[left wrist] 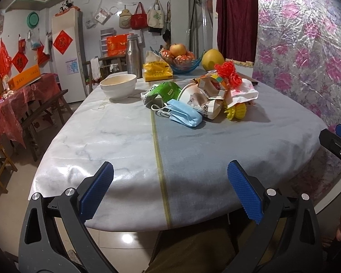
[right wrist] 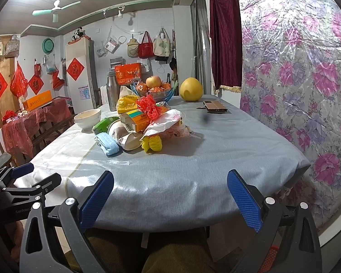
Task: Collect trash
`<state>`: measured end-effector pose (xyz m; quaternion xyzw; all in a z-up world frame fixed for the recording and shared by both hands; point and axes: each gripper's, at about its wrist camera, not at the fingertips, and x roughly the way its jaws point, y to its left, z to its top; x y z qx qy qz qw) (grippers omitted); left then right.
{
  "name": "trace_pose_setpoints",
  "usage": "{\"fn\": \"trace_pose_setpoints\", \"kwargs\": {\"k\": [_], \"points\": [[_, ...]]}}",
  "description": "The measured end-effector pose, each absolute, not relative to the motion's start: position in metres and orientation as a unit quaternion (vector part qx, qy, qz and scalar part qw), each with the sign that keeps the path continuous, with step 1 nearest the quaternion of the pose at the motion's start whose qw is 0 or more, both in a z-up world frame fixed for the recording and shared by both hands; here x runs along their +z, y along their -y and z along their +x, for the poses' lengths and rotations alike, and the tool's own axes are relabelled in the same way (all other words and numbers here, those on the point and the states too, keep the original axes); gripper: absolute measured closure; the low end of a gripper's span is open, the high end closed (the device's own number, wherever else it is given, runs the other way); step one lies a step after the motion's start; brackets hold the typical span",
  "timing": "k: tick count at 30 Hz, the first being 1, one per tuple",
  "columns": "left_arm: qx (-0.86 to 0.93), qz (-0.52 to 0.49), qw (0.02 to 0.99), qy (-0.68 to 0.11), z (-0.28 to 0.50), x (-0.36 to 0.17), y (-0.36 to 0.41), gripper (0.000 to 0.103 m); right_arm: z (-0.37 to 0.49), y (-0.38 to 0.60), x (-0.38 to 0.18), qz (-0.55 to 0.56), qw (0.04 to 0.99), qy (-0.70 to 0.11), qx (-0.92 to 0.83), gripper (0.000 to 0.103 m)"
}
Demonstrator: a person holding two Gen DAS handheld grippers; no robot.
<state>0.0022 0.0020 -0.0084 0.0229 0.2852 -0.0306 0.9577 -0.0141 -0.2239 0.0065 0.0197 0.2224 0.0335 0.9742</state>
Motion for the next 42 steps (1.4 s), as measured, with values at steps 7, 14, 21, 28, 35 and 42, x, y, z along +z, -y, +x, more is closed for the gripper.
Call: {"fn": "trace_pose_setpoints", "kwargs": {"k": [7, 14, 21, 28, 35, 42], "points": [[-0.024, 0.020, 0.956, -0.290, 0.008, -0.011, -0.007, 0.007, -0.015, 0.224, 0.004, 0.021, 0.973, -0.226, 0.035, 0.006], [-0.038, -0.007, 0.953, -0.301, 0.017, -0.009, -0.014, 0.007, -0.011, 0.225, 0.003, 0.023, 0.972, -0.233, 0.035, 0.006], [-0.022, -0.007, 0.958, -0.287, 0.024, -0.005, -0.018, 0.007, -0.005, 0.227, 0.000, 0.025, 0.970, -0.239, 0.032, 0.006], [-0.004, -0.027, 0.956, -0.292, 0.042, -0.004, -0.029, 0.007, 0.016, 0.229, -0.007, 0.024, 0.966, -0.254, 0.037, 0.006], [-0.007, -0.051, 0.947, -0.316, 0.075, -0.010, -0.043, 0.007, 0.047, 0.225, -0.008, 0.020, 0.964, -0.259, 0.049, 0.006], [-0.033, -0.018, 0.940, -0.338, 0.117, -0.013, -0.017, 0.007, 0.075, 0.226, -0.008, 0.023, 0.964, -0.259, 0.051, 0.006]]}}
